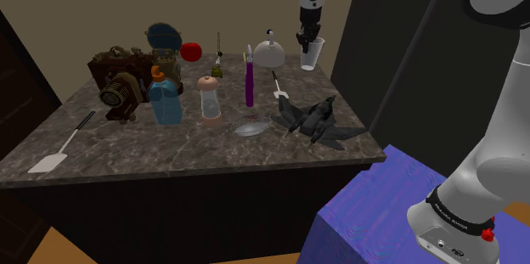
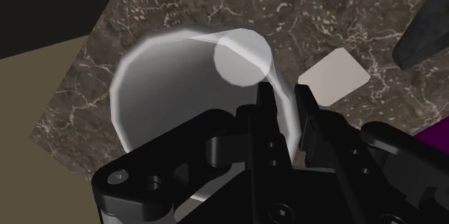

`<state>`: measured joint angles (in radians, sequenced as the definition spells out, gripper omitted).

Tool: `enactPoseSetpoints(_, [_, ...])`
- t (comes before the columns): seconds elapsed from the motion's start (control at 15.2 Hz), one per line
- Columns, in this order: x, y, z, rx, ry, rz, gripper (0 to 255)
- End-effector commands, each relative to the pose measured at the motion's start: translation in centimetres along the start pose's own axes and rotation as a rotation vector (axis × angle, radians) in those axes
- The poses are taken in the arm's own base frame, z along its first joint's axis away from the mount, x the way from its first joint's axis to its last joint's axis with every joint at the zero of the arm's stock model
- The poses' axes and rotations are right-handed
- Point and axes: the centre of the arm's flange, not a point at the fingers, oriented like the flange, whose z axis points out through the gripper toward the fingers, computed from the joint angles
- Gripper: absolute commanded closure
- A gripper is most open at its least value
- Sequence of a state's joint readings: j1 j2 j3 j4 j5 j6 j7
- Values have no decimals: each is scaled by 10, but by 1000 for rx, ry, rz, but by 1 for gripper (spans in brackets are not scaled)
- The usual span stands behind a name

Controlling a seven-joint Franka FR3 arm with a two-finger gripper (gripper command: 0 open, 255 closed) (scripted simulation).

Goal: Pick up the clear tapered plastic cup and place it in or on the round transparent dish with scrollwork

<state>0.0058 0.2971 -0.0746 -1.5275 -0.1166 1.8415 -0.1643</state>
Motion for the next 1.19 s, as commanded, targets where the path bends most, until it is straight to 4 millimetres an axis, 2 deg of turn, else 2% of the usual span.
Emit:
enactPoseSetpoints(0.0, [-4,-25,-5,0,0,1,255])
enactPoseSetpoints(1.12, [-35,-242,-54,0,0,1,255])
